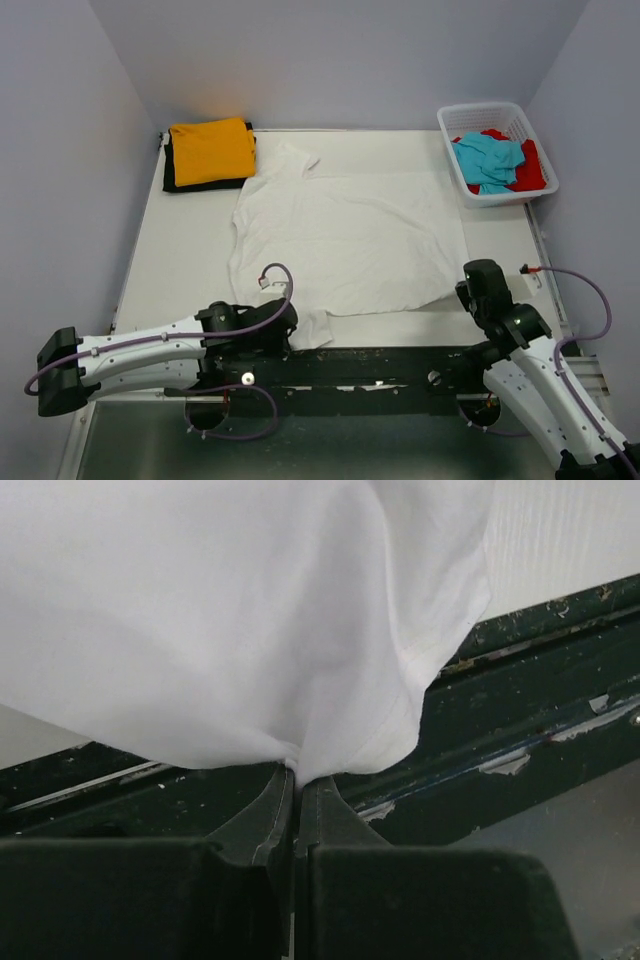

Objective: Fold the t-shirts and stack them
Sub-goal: Fold the flattened tshirt in 1/3 of the way

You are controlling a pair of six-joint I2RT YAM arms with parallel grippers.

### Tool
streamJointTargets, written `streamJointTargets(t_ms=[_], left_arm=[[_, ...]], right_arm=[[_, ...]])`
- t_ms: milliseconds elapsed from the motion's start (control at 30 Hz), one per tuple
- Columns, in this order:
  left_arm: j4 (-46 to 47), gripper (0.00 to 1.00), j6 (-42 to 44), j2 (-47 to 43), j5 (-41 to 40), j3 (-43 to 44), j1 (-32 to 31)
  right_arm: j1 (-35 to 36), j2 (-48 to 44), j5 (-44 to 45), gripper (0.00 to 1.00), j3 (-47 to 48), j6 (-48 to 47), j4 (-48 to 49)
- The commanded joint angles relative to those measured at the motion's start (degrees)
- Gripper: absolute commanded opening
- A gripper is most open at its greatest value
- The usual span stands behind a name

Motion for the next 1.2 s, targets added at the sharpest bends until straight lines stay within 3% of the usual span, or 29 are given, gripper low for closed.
streamJointTargets(t_ms=[0, 233, 333, 533, 833, 1167], left_arm=[[0.73, 0.0, -3.66, -3.62, 2.46, -1.71, -3.22], [7.38, 0.0, 1.76, -3.98, 1.89, -0.56, -1.36], [9.61, 0.0, 6.76, -2.09, 1.9, 1.93, 4.81], [18.1, 0.0, 14.35, 3.58, 9.22, 6.44, 20.63], [18.49, 0.0, 20.09, 14.67, 9.04, 18.08, 34.91], [20.09, 0.0, 24.69, 23.59, 8.45, 26.51, 45.04]], right_arm=[[-0.26, -1.38, -3.92, 0.01, -0.11, -0.31, -4.27], [-0.3, -1.13, -0.59, 0.01, -0.15, -2.72, -1.15], [-0.27, 4.09, 2.28, 0.01, 1.25, -4.18, 0.5], [-0.22, 18.36, 6.1, 0.01, 6.34, -10.33, 8.17], [-0.4, 42.57, 12.4, 0.01, 22.02, -20.4, 11.67], [-5.67, 54.43, 9.95, 0.01, 29.47, -25.09, 15.04]])
